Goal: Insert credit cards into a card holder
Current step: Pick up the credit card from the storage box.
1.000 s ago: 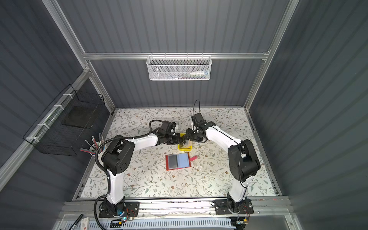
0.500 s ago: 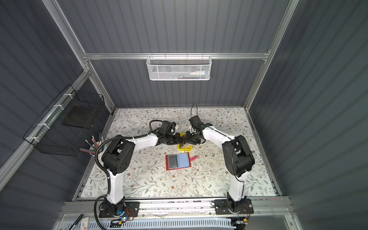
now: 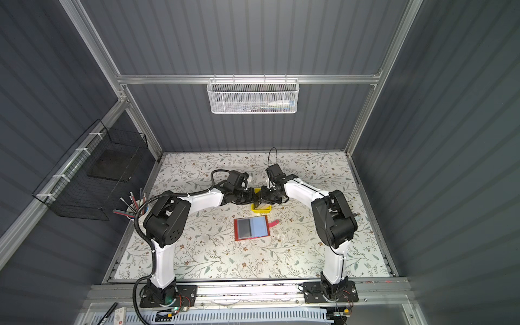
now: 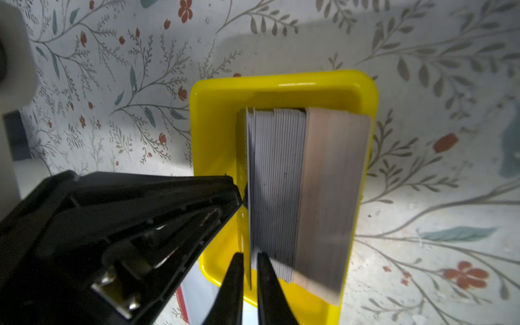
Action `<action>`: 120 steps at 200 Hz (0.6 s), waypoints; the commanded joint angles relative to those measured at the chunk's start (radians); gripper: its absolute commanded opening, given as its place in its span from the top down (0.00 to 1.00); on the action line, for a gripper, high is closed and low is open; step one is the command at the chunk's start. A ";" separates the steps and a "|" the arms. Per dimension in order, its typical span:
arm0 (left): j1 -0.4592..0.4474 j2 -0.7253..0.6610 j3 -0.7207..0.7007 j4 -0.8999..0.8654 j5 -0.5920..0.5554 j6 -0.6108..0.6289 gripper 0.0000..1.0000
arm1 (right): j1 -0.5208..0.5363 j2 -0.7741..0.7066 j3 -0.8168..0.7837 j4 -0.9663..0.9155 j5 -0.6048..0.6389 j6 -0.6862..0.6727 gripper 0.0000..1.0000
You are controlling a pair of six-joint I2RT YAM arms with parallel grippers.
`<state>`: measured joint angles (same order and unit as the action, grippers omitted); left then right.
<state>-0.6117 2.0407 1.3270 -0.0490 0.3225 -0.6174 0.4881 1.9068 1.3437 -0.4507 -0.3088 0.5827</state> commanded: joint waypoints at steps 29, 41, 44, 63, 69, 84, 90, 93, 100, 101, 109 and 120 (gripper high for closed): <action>0.006 -0.047 -0.014 -0.044 0.000 0.001 0.85 | 0.005 -0.042 -0.026 0.038 0.019 0.029 0.93; 0.007 -0.070 -0.013 -0.056 -0.005 0.007 0.85 | 0.006 -0.059 -0.046 0.056 0.020 0.039 0.95; 0.007 -0.077 -0.014 -0.060 -0.004 0.008 0.85 | 0.005 -0.063 -0.049 0.056 0.020 0.040 0.95; 0.007 -0.119 -0.014 -0.088 -0.010 0.016 0.84 | 0.005 -0.092 -0.071 0.056 0.020 0.046 0.97; 0.007 -0.133 -0.018 -0.092 -0.007 0.019 0.83 | 0.005 -0.105 -0.081 0.087 0.021 0.048 0.97; 0.009 -0.168 -0.039 -0.091 0.000 0.019 0.81 | 0.005 -0.140 -0.109 0.104 0.023 0.053 0.98; 0.010 -0.184 -0.052 -0.087 0.039 0.015 0.80 | 0.006 -0.151 -0.121 0.110 0.024 0.054 0.98; 0.009 -0.190 -0.059 -0.082 0.044 0.013 0.79 | 0.005 -0.160 -0.125 0.113 0.026 0.054 0.98; 0.009 -0.214 -0.077 -0.078 0.054 0.008 0.77 | 0.006 -0.176 -0.142 0.122 0.024 0.056 0.98; 0.009 -0.216 -0.079 -0.078 0.055 0.006 0.77 | 0.006 -0.179 -0.144 0.124 0.024 0.057 0.98; 0.010 -0.240 -0.101 -0.071 0.068 -0.001 0.76 | 0.004 -0.201 -0.164 0.138 0.022 0.060 0.99; 0.012 -0.274 -0.129 -0.062 0.089 -0.009 0.74 | 0.002 -0.233 -0.192 0.157 0.013 0.064 0.99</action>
<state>-0.6090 1.8313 1.2575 -0.1074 0.3500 -0.6151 0.4908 1.7363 1.2037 -0.3447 -0.2989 0.6296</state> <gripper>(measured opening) 0.248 0.047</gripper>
